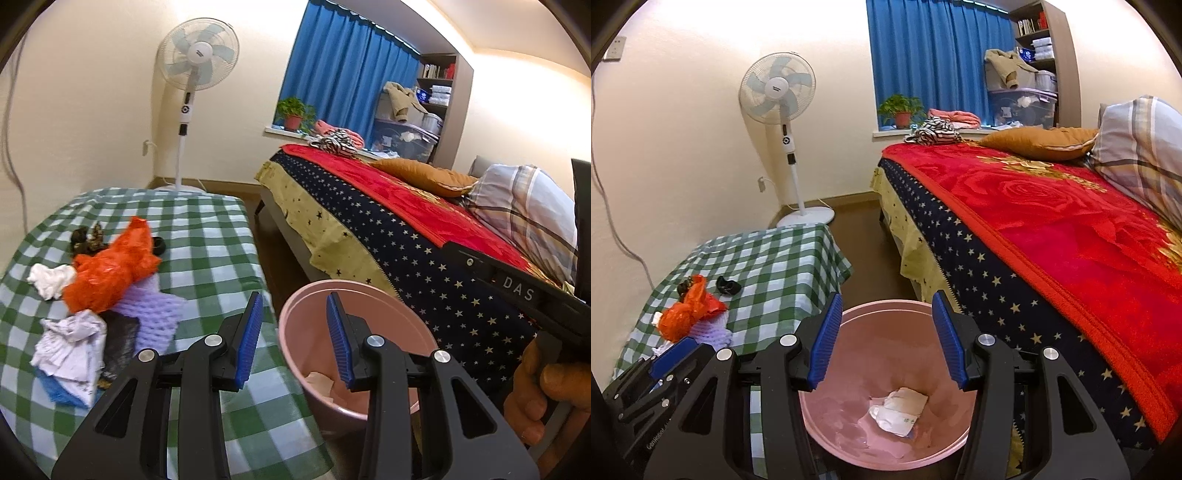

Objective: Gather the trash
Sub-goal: 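Open the right tool over the pink bin while the left tool releases the tissue, then grasp the lavender foam net with the right tool while the left grasps crumpled printed paper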

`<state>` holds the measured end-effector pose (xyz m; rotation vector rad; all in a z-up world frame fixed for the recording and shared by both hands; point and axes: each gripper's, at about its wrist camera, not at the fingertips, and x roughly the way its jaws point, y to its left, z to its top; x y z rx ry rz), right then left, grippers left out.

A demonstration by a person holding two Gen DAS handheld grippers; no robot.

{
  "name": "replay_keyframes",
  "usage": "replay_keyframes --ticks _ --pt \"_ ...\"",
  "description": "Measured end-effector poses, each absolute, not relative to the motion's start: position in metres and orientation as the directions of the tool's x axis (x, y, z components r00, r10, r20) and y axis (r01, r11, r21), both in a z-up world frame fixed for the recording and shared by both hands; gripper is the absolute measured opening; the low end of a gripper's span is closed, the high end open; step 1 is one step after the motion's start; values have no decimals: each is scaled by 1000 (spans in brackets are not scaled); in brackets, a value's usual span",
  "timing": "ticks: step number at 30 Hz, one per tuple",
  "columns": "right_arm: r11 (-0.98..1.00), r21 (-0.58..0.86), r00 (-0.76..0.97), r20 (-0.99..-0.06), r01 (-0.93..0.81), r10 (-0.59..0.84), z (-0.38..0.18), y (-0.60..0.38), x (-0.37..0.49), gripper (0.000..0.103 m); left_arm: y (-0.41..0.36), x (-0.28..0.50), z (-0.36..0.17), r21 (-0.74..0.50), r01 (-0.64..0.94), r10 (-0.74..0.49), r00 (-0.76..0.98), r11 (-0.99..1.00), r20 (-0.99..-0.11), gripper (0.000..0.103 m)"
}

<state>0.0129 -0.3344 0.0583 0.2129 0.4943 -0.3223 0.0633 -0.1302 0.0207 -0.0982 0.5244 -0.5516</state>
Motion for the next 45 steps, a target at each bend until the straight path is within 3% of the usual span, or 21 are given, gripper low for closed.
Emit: replay_keyframes --ticks 20,28,45 --pt "971 171 874 -481 170 -69 45 -269 13 49 -43 47 19 -236 277 -359 809 931 -466 36" --pt "976 198 869 -495 92 19 36 -240 27 40 -5 48 10 -243 134 -242 835 961 -494 36" --pt "964 265 831 -538 5 144 3 -205 75 36 26 73 -23 -245 -76 -76 827 967 -558 36"
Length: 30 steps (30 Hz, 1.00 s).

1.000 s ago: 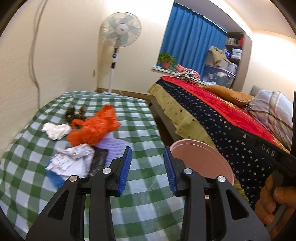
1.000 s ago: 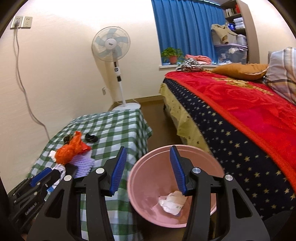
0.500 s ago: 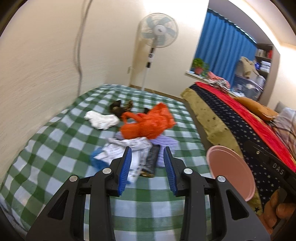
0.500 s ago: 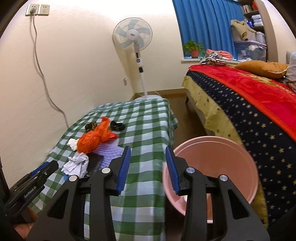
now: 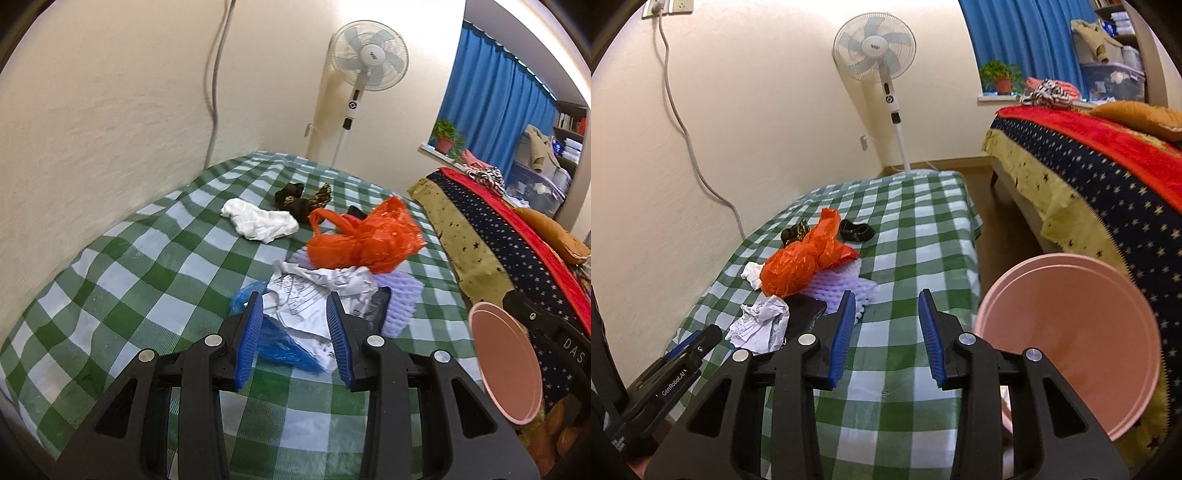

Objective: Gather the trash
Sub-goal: 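Grasp the lavender foam net with the right tool while the left grasps crumpled printed paper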

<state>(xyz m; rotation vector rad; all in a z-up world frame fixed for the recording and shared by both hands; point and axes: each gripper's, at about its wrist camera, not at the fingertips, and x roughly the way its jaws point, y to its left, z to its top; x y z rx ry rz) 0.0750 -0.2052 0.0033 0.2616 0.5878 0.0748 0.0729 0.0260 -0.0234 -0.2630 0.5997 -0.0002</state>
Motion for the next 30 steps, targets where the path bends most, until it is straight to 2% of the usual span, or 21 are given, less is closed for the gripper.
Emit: replay_keyframes --ticks 5,12,21,27,30 --pt "958 286 812 -557 -8 173 -10 -195 95 36 28 82 -28 -249 -97 -63 823 964 -565 36" --pt "939 345 785 -580 -6 218 -25 -189 123 37 32 95 -33 -254 -127 -48 808 959 -587 50" --pt "925 379 724 -638 -1 262 -47 -176 156 44 33 110 -44 -258 -152 -48 772 954 -634 51" --pt "931 364 667 -694 -1 272 -61 -168 169 44 34 118 -50 -280 -151 -75 747 948 -660 52" --pt "937 348 662 -697 -24 276 -61 -163 169 39 32 119 -51 -275 -140 -82 744 951 -663 51"
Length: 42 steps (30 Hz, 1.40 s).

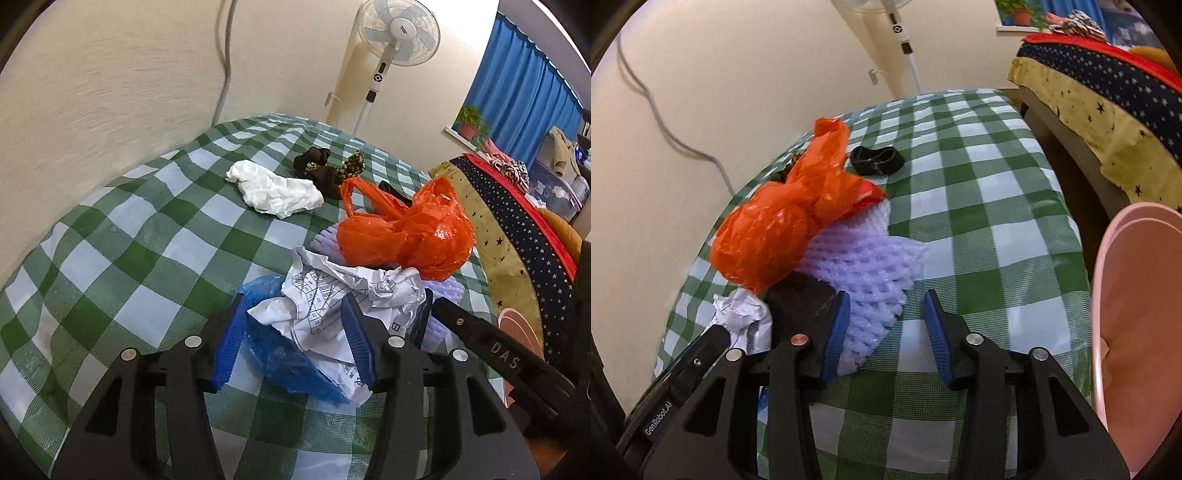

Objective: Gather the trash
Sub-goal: 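Grasp the lavender foam net with the right tool while the left grasps crumpled printed paper, then carry the foam net with the right tool while the left carries the paper to the bin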

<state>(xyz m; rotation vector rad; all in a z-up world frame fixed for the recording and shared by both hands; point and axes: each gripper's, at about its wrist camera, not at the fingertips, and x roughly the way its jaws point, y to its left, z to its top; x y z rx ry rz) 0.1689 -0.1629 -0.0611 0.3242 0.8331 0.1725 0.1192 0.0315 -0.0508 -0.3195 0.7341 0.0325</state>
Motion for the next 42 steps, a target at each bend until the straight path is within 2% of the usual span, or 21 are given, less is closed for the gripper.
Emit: replay_keyframes --ticks 4,9,11,20,42 --pt "937 346 649 -701 -52 295 -62 -158 170 20 31 120 -52 -280 -132 -93 743 951 -663 49" --pt "934 350 661 -685 -70 306 -58 -157 166 12 30 119 -51 -281 -120 -101 746 952 -659 33" --pt "934 350 669 -678 -73 307 -55 -158 164 12 29 118 -50 -274 -114 -98 749 955 -655 27" --pt "940 332 720 -635 -74 281 -34 -164 147 10 27 111 -38 -242 -100 -76 776 965 -626 21" --pt "965 248 818 -537 -80 206 24 -192 88 10 32 81 -2 -237 -81 -68 826 968 -559 21"
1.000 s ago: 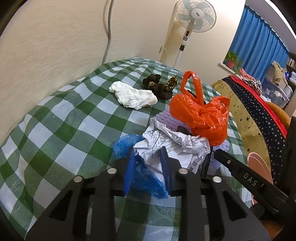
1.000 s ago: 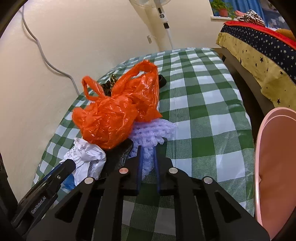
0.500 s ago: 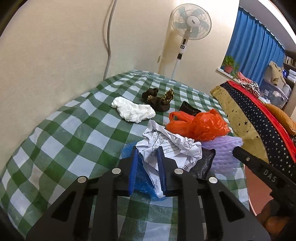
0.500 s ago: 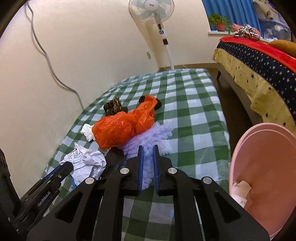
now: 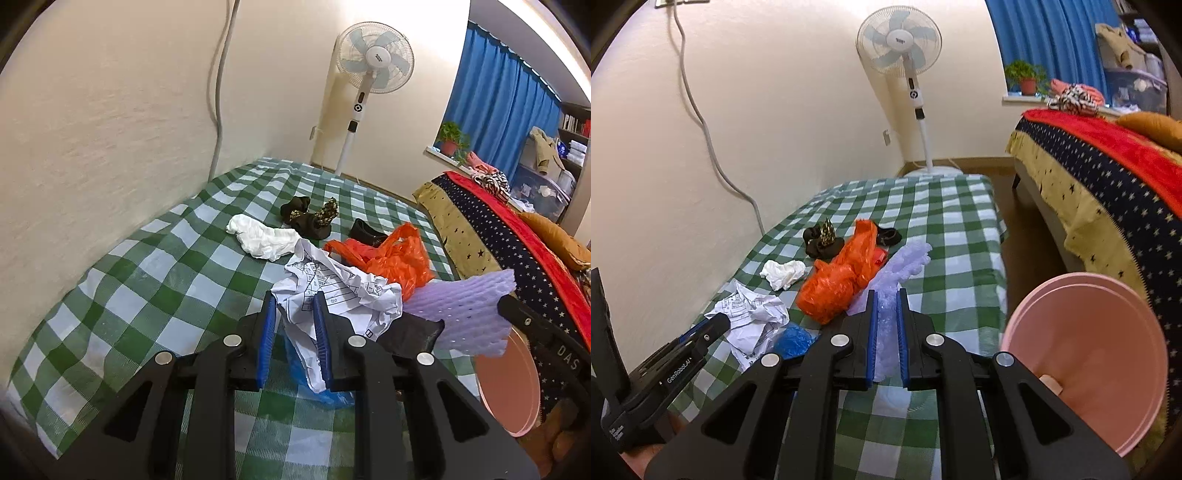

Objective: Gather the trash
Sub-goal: 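Carry the foam net with the right tool while the left carries the paper to the bin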

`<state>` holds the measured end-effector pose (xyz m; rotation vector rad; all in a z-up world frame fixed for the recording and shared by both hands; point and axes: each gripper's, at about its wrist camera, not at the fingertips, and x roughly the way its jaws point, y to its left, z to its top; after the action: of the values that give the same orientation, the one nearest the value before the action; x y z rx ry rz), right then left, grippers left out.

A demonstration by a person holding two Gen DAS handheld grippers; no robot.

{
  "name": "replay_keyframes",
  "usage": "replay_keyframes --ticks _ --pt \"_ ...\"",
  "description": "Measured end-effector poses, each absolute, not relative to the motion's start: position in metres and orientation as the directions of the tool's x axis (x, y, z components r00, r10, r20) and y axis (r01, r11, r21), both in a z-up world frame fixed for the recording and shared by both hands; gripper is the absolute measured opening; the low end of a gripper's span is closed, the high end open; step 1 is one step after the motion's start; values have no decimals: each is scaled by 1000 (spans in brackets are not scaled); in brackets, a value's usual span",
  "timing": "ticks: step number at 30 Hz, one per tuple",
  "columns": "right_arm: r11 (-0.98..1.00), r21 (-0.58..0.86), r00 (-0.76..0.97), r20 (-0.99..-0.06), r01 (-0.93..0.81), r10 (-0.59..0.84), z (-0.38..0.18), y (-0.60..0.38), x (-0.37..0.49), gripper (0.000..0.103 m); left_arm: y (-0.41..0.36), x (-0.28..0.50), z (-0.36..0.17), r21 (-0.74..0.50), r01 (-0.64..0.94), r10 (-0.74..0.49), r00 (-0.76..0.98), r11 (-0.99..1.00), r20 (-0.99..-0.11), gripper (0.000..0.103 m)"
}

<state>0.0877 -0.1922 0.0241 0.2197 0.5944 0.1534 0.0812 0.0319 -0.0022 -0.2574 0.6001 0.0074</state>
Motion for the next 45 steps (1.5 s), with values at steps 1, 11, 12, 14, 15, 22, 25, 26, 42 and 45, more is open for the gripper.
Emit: replay_keyframes --ticks 1,11,12,14,15,22,25,26,42,45 --pt "968 238 829 -524 -78 195 29 -194 83 10 31 79 0 -236 -76 -70 828 969 -557 21" --pt "978 200 867 -473 -67 156 54 -206 52 10 25 61 12 -223 -46 -82 841 974 -535 21" --pt "978 201 867 -473 -64 154 55 -207 50 10 25 60 13 -221 -43 -83 842 974 -534 21" --pt "978 198 870 -469 -63 151 57 -208 45 10 23 57 14 -215 -36 -86 843 976 -531 21" --pt "979 191 873 -466 -63 147 59 -208 42 10 23 56 15 -214 -35 -86 843 976 -530 21" --pt "984 172 878 -463 -45 121 68 -212 29 10 19 48 20 -202 -16 -93 849 979 -520 21" --pt "986 162 880 -463 -37 109 73 -215 23 10 17 44 23 -197 -9 -96 852 980 -514 21" --pt "987 156 881 -462 -35 104 76 -215 21 10 16 44 23 -198 -6 -98 853 980 -512 21" --pt "991 128 875 -482 31 35 104 -246 -3 10 -6 39 32 -208 60 -156 859 976 -487 21" --pt "991 128 878 -479 49 18 109 -260 -6 10 -12 40 34 -208 74 -168 860 975 -482 21"
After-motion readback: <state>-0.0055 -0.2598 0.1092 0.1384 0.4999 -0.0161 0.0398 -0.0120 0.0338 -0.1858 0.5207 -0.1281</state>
